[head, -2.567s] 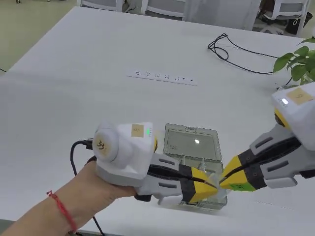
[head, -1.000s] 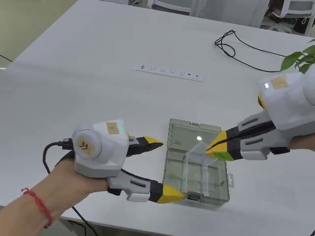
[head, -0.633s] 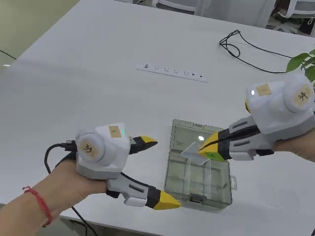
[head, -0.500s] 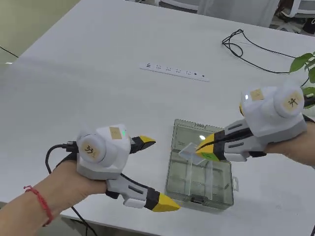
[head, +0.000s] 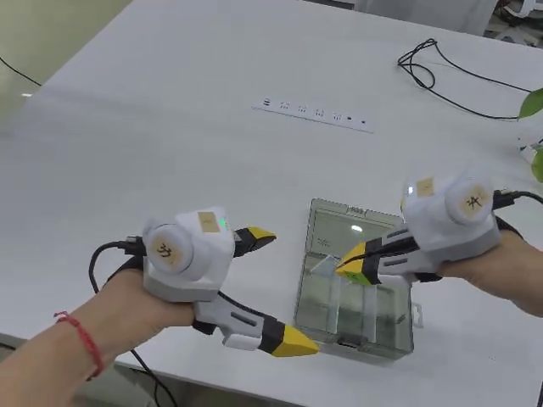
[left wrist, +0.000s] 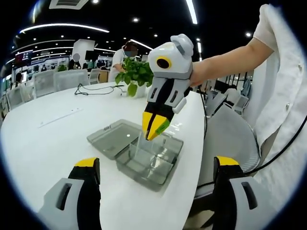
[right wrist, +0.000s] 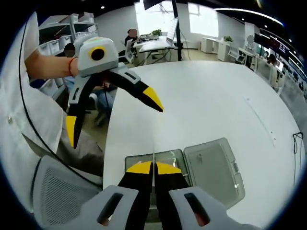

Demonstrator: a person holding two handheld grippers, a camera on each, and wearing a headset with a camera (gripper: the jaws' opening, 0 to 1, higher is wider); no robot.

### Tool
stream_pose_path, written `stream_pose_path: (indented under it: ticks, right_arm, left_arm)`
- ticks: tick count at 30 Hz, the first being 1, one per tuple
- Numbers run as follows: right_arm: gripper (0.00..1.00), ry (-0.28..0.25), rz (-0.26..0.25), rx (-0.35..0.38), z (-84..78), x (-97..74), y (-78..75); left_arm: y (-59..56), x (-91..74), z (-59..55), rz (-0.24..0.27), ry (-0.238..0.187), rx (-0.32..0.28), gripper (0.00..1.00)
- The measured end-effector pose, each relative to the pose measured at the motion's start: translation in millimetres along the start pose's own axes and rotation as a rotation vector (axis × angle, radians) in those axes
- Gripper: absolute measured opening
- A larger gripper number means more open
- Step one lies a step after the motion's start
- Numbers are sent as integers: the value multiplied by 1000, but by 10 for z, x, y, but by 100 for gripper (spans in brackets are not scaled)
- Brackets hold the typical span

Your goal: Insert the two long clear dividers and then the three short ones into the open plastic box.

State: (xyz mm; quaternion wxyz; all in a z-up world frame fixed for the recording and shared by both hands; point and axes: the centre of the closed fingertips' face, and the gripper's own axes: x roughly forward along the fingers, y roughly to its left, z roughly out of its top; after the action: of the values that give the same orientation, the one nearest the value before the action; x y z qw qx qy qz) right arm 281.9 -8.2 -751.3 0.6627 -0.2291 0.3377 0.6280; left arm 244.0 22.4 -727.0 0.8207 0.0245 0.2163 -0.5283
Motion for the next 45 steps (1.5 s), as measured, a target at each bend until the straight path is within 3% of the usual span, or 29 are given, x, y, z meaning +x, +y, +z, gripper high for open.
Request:
stream_pose_path:
  ticks: [12,24,45]
  right_arm:
    - [3,21,5,-6,-72,74,-13]
    - [2,67,5,-130,-98,287,56]
    - [2,139,13,-128,-262,517,18]
  left_arm:
    - [33,7,-15,-2,-3,-9,100]
    - [23,18,-48,-9,-3,-16,100]
    - [22,36,-100,-12,10,-18,100]
